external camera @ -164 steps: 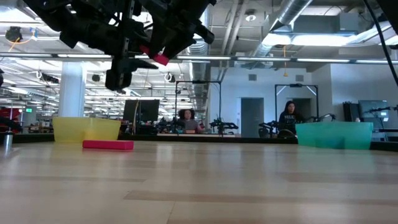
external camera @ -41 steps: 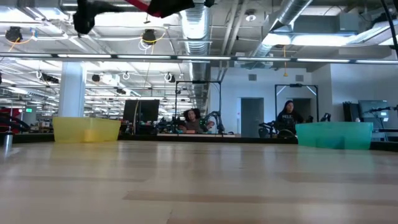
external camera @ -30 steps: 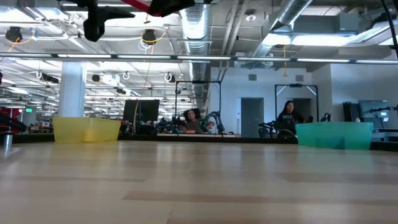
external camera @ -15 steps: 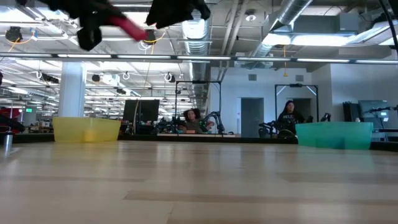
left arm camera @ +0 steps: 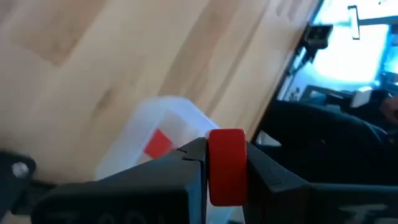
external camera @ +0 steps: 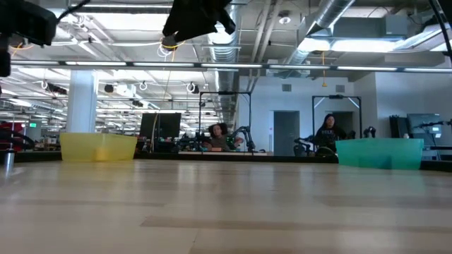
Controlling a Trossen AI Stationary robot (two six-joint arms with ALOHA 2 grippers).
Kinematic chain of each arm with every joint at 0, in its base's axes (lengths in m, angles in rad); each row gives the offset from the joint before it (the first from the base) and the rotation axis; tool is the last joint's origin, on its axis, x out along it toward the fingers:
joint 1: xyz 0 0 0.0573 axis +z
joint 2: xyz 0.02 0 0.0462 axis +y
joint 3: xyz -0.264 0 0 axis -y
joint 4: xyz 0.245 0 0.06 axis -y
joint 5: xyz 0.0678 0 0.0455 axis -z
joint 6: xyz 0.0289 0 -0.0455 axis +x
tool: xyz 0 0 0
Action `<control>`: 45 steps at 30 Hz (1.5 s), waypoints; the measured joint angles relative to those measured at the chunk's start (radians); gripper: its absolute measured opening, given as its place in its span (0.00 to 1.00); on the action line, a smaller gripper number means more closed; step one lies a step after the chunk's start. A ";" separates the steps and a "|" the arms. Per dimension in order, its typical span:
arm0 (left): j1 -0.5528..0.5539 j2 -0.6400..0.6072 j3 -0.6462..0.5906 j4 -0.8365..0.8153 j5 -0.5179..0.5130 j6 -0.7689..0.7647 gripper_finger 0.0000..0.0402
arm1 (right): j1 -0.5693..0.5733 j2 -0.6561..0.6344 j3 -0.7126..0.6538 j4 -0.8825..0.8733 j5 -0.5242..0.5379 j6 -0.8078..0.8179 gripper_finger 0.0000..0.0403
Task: Sort & place blocks by color
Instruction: Put the red rectangle wooden block into the transparent bin, then return to Home Position
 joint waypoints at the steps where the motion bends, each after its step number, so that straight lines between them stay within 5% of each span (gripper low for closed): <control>1: -0.027 -0.004 0.000 0.002 0.000 -0.028 0.07 | 0.000 0.000 0.000 -0.001 0.000 0.000 0.40; 9: -0.201 0.062 -0.005 0.032 -0.053 -0.189 0.08 | -0.007 0.000 0.000 -0.009 0.001 0.048 0.34; 14: -0.331 0.137 -0.118 0.247 -0.062 -0.282 0.09 | -0.007 0.000 0.000 -0.058 0.000 0.105 0.31; 17: -0.376 0.173 -0.152 0.242 -0.076 -0.313 0.10 | -0.002 0.000 0.000 -0.096 -0.031 0.166 0.30; 24: -0.431 0.168 -0.154 0.223 -0.127 -0.365 0.21 | 0.015 0.000 0.000 -0.135 -0.144 0.253 0.30; 32: -0.441 0.166 -0.154 0.250 -0.204 -0.353 0.37 | 0.057 -0.032 0.001 -0.254 -0.148 0.386 0.28; 37: -0.382 0.141 -0.133 0.377 -0.318 -0.365 0.39 | 0.061 -0.078 0.000 -0.353 -0.161 0.230 0.21; 39: -0.352 0.142 -0.085 0.437 -0.392 -0.387 0.38 | 0.026 -0.124 -0.002 -0.291 -0.257 0.072 0.18; 42: -0.288 0.150 0.029 0.442 -0.565 -0.375 0.35 | -0.063 -0.216 0.001 -0.074 -0.534 -0.143 0.12; 45: -0.198 0.176 0.152 0.454 -0.779 -0.169 0.30 | -0.183 -0.282 0.005 0.034 -0.839 -0.210 0.05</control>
